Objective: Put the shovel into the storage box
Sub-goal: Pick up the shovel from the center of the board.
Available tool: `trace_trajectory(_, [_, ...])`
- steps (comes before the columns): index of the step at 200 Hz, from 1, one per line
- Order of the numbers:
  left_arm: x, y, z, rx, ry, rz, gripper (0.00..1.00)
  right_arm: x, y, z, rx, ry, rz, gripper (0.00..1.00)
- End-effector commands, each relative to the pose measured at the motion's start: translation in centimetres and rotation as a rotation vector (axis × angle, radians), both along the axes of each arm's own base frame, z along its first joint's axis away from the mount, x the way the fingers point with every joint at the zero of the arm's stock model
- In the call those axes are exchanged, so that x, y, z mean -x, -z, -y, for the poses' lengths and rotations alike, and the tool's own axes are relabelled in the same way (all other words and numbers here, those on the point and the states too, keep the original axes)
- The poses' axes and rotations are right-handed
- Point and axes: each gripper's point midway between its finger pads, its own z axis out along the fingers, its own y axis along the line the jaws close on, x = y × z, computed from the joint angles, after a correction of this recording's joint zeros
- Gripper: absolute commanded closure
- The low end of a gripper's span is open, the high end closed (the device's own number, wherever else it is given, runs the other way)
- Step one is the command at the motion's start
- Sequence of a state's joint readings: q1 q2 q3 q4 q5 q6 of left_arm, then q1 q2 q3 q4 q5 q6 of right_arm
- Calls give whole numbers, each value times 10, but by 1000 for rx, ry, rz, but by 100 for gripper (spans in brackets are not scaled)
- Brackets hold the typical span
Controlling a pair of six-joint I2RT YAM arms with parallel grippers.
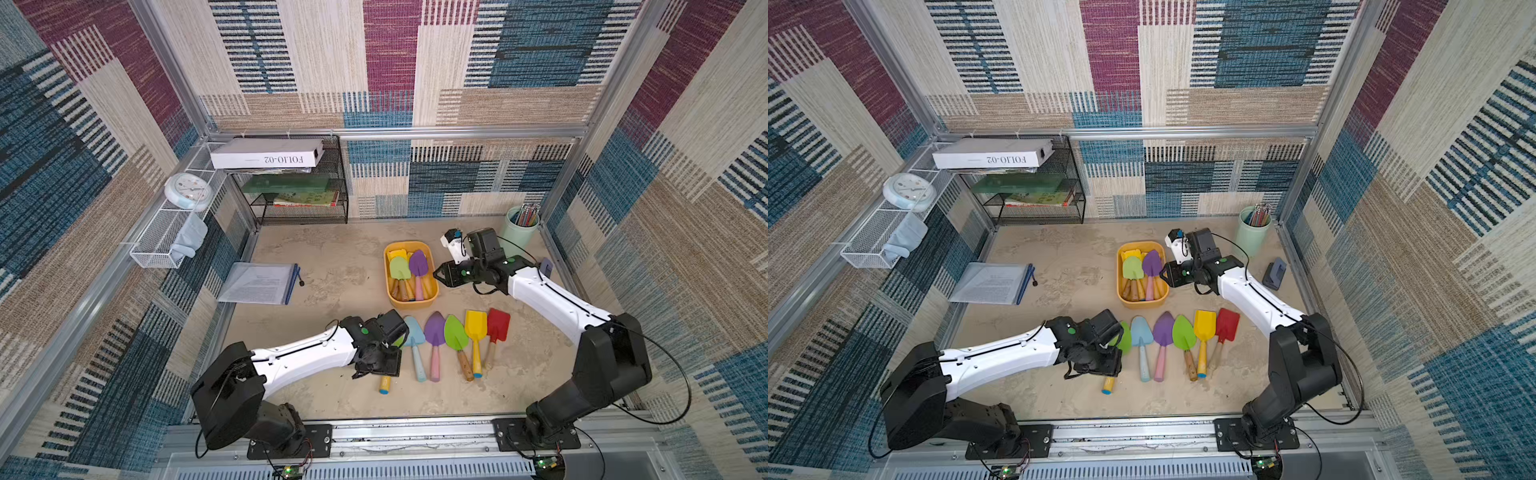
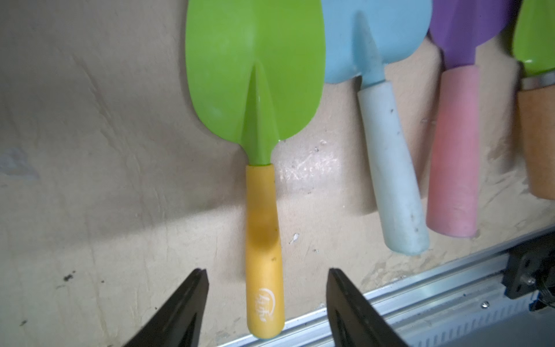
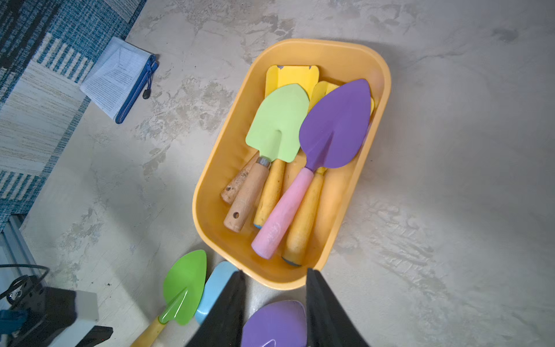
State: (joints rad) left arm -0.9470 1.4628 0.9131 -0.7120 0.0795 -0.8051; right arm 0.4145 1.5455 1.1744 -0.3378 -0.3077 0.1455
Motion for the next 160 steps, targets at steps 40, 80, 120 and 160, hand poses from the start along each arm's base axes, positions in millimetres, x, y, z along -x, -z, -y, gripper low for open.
trace_trajectory(40, [14,20,-4,-103,-22,-56,38,22,-4,0,-38,51,33,62])
trace_trajectory(80, [15,30,-7,-151,-45,-66,49,33,2,-2,-53,51,26,63])
trace_trajectory(120, [13,34,-9,-182,-59,-56,78,38,4,-2,-61,57,24,63])
trace_trajectory(160, [8,25,-8,-175,-66,-22,100,39,0,-2,-71,62,31,63])
